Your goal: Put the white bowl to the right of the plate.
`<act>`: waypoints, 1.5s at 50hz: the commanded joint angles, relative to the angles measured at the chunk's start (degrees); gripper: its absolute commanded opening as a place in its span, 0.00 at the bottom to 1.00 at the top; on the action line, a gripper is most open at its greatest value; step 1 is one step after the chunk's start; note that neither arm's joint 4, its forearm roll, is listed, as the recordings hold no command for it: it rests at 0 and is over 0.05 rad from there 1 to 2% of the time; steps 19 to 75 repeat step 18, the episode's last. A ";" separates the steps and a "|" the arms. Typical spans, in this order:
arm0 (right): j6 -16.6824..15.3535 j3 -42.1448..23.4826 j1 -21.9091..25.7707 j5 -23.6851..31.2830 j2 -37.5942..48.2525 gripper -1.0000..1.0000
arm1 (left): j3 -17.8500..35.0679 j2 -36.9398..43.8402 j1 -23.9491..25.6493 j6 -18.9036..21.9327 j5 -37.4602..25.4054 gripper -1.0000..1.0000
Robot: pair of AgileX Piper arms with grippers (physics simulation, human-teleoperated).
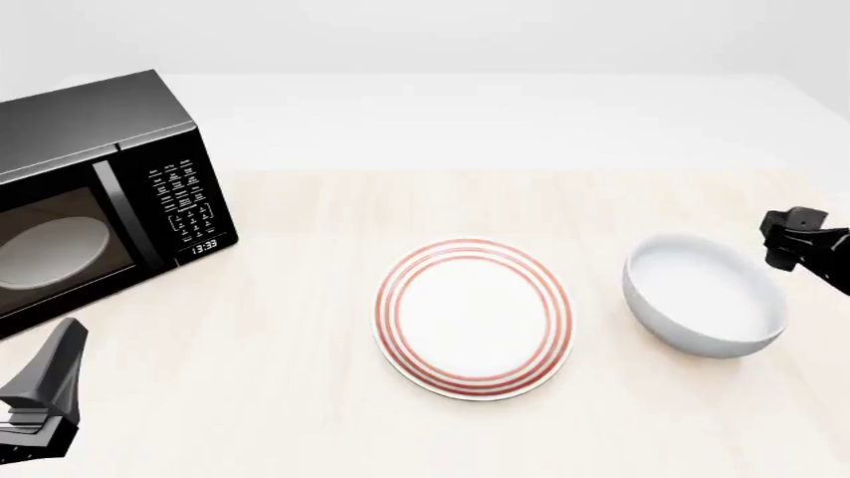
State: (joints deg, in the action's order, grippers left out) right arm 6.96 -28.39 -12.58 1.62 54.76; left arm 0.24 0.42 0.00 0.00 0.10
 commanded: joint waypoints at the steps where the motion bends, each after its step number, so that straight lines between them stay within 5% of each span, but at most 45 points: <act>1: -1.23 -3.98 7.29 12.20 -14.39 1.00 | 0.00 0.00 0.00 0.00 0.00 1.00; 8: -2.91 -4.80 13.03 15.37 -22.70 1.00 | 0.00 0.00 0.00 0.00 0.00 1.00; 14: -8.15 3.70 15.70 9.43 -29.46 1.00 | 0.00 0.00 0.00 0.00 0.00 1.00; 18: -5.89 11.06 16.27 3.17 -32.79 1.00 | 0.00 0.00 0.00 0.00 0.00 1.00; 75: -5.89 11.06 16.27 3.17 -32.79 1.00 | 0.00 0.00 0.00 0.00 0.00 1.00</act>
